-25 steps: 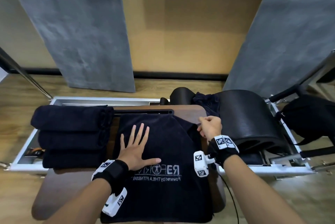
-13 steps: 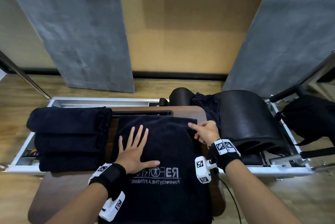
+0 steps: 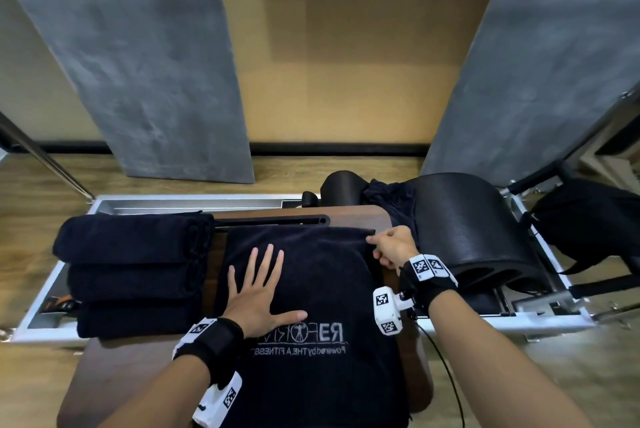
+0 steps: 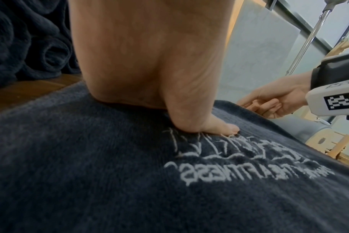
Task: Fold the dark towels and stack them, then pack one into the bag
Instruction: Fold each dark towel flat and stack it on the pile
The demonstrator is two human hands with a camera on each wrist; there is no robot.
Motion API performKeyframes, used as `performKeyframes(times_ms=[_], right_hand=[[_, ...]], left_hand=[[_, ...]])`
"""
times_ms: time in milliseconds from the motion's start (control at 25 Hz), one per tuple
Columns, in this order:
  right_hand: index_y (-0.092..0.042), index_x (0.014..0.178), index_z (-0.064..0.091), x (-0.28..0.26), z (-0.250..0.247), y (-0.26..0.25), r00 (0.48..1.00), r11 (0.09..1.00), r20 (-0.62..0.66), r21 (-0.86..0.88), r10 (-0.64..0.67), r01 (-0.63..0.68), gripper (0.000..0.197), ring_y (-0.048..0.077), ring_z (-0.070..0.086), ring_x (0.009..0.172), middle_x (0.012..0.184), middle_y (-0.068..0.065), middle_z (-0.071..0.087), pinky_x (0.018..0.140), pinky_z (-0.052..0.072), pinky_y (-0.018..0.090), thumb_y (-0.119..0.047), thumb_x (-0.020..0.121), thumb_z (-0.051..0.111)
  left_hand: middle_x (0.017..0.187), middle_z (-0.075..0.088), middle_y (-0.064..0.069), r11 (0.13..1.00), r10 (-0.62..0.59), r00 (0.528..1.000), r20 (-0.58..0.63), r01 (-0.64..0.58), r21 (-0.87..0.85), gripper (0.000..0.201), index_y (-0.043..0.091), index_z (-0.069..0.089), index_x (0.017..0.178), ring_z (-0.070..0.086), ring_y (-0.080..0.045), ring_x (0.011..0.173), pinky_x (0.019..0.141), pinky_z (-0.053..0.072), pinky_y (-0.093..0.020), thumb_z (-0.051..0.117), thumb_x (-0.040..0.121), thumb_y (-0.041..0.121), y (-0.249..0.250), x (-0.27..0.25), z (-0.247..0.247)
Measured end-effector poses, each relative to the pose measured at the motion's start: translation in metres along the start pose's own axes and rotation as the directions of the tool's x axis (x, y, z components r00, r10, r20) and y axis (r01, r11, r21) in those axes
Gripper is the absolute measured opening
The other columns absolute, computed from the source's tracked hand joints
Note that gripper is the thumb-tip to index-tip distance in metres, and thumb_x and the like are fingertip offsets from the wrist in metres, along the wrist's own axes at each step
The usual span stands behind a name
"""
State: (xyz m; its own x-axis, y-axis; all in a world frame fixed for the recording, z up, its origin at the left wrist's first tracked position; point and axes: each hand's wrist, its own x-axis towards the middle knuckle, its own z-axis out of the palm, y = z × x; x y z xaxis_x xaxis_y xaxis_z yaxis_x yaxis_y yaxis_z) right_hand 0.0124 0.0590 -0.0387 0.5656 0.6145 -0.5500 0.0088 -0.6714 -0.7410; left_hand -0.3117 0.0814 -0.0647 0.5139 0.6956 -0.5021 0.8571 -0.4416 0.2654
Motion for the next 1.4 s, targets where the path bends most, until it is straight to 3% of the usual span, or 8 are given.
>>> performKeyframes(times_ms=[120,240,520,720,840,1040,1240,1400], right_hand=[[-0.007,0.094,0.063,0.000,-0.006,-0.006,0.990,0.978,-0.131,0.191,-0.054,0.078,0.006,0.021,0.049,0.036,0.062,0.014,0.066,0.038,0.035,0.023,-0.008,0.099,0.060],[-0.002,0.102,0.065,-0.011,-0.006,-0.001,0.994,0.971,0.008,0.214,-0.110,0.106,0.006,0.029,0.066,0.047,0.083,0.021,0.076,0.041,0.048,0.027,-0.005,0.098,0.062],[-0.012,0.094,0.074,-0.063,-0.002,0.040,0.937,0.931,-0.096,0.118,-0.335,0.345,0.013,0.029,0.073,0.095,0.100,0.014,0.074,0.086,0.063,0.047,-0.001,0.095,0.067],[-0.019,0.095,0.078,-0.151,-0.004,0.093,0.825,0.811,0.079,-0.153,-0.560,0.565,0.021,0.014,0.072,0.100,0.098,-0.008,0.075,0.086,0.051,0.010,0.001,0.089,0.075],[-0.016,0.109,0.079,-0.195,-0.004,0.134,0.741,0.691,0.209,-0.268,-0.639,0.671,0.022,0.012,0.062,0.125,0.127,-0.004,0.071,0.105,0.043,0.016,-0.010,0.088,0.081],[-0.029,0.157,0.041,-0.223,-0.004,0.189,0.624,0.377,0.526,-0.506,-0.578,0.776,0.079,0.003,0.003,0.158,0.168,-0.018,0.017,0.130,0.003,0.032,-0.038,0.089,0.079],[-0.019,0.145,0.060,-0.228,-0.010,0.201,0.578,0.399,0.407,-0.445,-0.707,0.801,0.047,0.016,0.023,0.157,0.162,-0.003,0.038,0.130,0.018,0.041,-0.002,0.101,0.060],[-0.026,0.159,0.038,-0.230,-0.011,0.207,0.584,0.234,0.519,-0.589,-0.625,0.774,0.071,0.012,0.008,0.159,0.170,-0.008,0.013,0.129,0.003,0.031,-0.040,0.097,0.070]], left_hand=[[0.152,-0.058,0.017,1.000,-0.003,1.000,-0.013,0.004,0.008,0.137,0.041,-0.044,0.149,-0.056,-0.016,0.140,0.118,-0.027,-0.063,0.027,0.056,0.111,0.001,0.001,0.002],[0.152,-0.057,0.016,1.000,0.005,1.000,-0.028,-0.005,0.015,0.135,0.040,-0.043,0.151,-0.055,-0.016,0.141,0.119,-0.026,-0.062,0.027,0.058,0.110,0.002,-0.002,0.002],[0.173,-0.023,0.008,0.999,0.037,0.962,-0.272,-0.034,0.015,0.092,0.030,-0.004,0.168,-0.027,-0.016,0.158,0.129,-0.006,-0.054,0.028,0.098,0.079,0.006,-0.040,0.018],[0.164,0.038,0.001,0.981,0.139,0.857,-0.496,-0.189,-0.051,0.053,0.021,0.054,0.150,0.024,-0.018,0.158,0.128,0.023,-0.049,0.048,0.108,0.053,-0.004,-0.102,0.061],[0.146,0.053,0.004,0.969,0.185,0.800,-0.571,-0.244,-0.028,0.056,0.022,0.064,0.137,0.044,-0.018,0.143,0.119,0.036,-0.047,0.048,0.102,0.062,-0.015,-0.142,0.087],[0.167,0.032,0.010,0.977,0.173,0.865,-0.470,-0.211,-0.029,0.076,0.025,0.050,0.155,0.028,-0.014,0.157,0.128,0.023,-0.043,0.068,0.092,0.064,-0.032,-0.188,0.108],[0.161,0.045,0.006,0.965,0.168,0.842,-0.513,-0.247,-0.088,0.040,0.015,0.065,0.143,0.034,-0.015,0.155,0.128,0.024,-0.036,0.066,0.103,0.012,-0.039,-0.204,0.104],[0.150,0.060,0.001,0.958,0.131,0.825,-0.550,-0.249,-0.144,0.029,0.011,0.072,0.132,0.048,-0.016,0.147,0.123,0.034,-0.035,0.062,0.105,0.011,-0.039,-0.202,0.098]])
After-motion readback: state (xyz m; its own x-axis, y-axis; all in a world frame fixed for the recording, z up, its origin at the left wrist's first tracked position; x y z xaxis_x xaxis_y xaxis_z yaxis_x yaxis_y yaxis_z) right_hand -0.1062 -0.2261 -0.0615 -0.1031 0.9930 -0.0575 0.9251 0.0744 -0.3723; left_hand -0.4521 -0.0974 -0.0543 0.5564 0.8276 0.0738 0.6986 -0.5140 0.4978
